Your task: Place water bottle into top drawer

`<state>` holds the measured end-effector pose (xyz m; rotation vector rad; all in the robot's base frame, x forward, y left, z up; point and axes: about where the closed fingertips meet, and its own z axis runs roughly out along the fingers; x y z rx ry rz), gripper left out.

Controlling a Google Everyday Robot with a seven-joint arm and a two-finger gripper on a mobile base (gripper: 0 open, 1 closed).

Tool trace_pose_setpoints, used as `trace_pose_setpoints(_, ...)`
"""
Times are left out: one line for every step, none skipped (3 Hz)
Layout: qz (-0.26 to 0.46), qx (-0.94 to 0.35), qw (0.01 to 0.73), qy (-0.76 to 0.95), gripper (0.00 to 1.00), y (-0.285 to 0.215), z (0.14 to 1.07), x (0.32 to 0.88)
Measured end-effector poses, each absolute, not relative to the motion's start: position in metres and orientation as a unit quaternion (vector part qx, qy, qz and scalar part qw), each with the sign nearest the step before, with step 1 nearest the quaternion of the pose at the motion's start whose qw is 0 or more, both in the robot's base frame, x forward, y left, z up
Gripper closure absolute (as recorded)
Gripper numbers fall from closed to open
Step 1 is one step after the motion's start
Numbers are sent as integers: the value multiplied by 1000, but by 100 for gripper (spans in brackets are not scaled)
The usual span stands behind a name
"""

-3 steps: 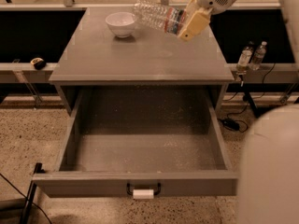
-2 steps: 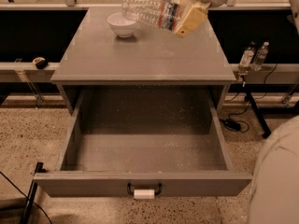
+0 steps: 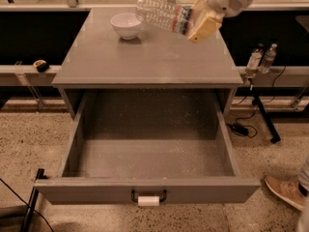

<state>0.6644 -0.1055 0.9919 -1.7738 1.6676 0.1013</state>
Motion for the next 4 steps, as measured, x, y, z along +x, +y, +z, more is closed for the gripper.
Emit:
trace_pose_setpoints(25, -714, 363, 598, 100, -108, 982, 622)
trace_pose_setpoints(45, -725, 339, 598, 100, -107, 948, 604)
trace_pose_setpoints(46, -725, 336, 599, 100, -106, 944, 603)
trace_pose_setpoints(63, -738, 296, 604, 100, -92, 879, 594)
